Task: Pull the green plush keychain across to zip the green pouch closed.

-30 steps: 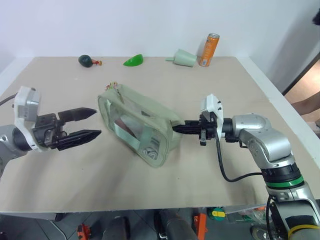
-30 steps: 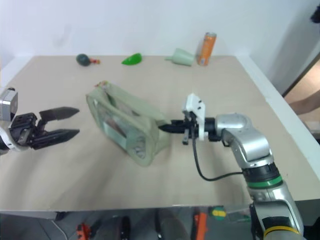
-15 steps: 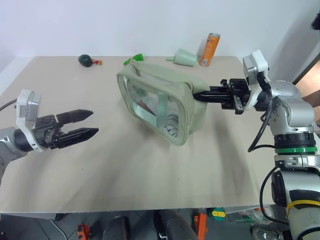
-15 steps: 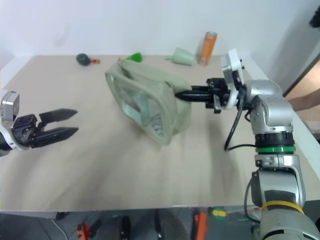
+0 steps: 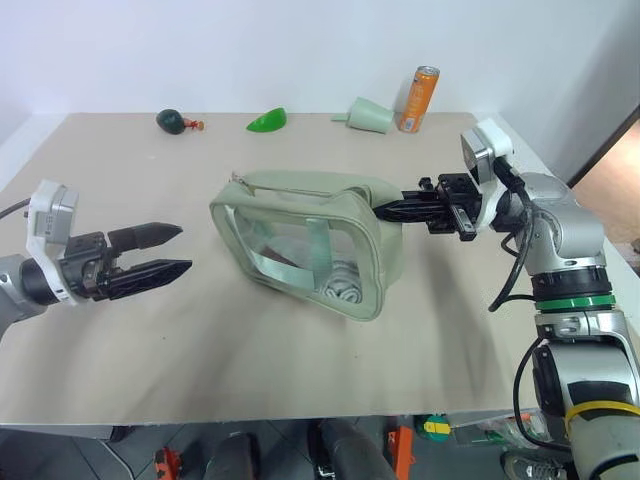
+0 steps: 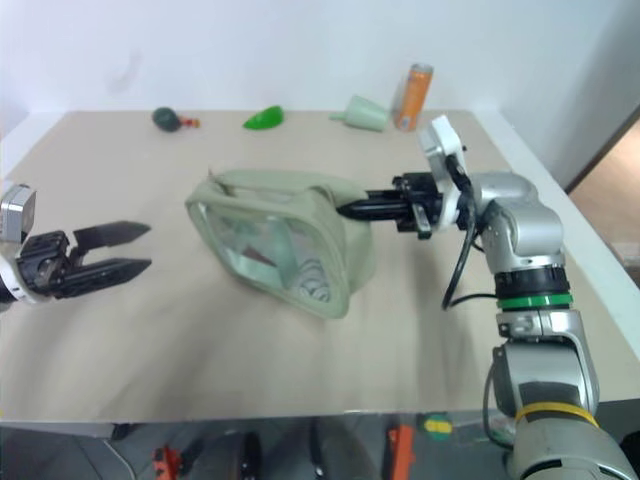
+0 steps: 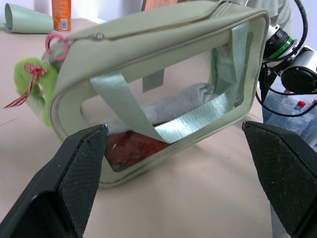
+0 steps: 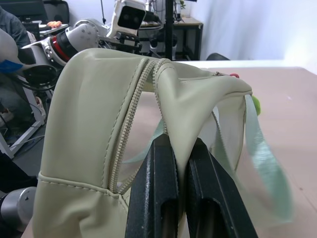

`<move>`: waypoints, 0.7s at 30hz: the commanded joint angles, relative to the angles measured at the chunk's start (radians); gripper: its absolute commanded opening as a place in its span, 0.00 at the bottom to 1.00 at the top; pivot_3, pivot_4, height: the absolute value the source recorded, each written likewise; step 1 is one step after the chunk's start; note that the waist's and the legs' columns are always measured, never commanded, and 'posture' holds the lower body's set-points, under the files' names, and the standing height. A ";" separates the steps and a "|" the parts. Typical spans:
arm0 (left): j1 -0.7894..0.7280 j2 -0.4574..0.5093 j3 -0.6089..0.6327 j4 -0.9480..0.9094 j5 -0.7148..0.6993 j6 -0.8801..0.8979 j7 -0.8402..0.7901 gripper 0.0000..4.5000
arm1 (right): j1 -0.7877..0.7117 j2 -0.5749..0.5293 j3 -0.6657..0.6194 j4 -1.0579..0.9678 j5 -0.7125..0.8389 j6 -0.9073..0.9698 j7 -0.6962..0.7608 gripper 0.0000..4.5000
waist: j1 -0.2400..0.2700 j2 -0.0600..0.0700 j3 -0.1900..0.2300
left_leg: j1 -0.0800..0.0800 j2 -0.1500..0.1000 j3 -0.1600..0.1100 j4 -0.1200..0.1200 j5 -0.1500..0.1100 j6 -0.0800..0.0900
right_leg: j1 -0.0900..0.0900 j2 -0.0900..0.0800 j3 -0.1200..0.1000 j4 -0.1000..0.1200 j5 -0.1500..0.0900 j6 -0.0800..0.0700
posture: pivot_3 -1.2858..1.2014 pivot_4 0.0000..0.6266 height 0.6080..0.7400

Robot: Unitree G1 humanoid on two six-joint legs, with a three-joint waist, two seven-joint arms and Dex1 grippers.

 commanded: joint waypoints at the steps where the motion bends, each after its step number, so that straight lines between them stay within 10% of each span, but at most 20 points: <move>1: -0.038 0.030 -0.002 0.010 -0.003 0.010 -0.019 1.00 | -0.085 0.024 -0.010 -0.011 0.042 -0.027 0.068 0.01 | -0.001 0.000 0.000 | 0.000 0.000 0.000 0.000 0.000 0.000 | 0.000 0.000 0.000 0.000 0.000 0.000 | 0.52 0.24 1.00; 12: -0.038 0.036 0.003 0.006 -0.006 0.028 -0.024 1.00 | -0.105 0.005 0.111 -0.025 0.098 -0.060 0.068 0.01 | 0.001 0.000 0.000 | -0.001 0.000 0.000 0.000 0.000 0.000 | -0.001 -0.001 -0.001 0.000 -0.001 -0.001 | 0.52 0.24 1.00; 21: -0.041 0.035 0.001 0.004 -0.009 0.039 -0.024 1.00 | -0.113 -0.018 0.274 0.231 -0.273 -0.519 0.059 0.01 | -0.002 0.000 0.000 | -0.001 0.000 -0.001 0.000 0.000 0.000 | 0.000 -0.001 -0.002 0.000 -0.001 -0.001 | 0.52 0.24 1.00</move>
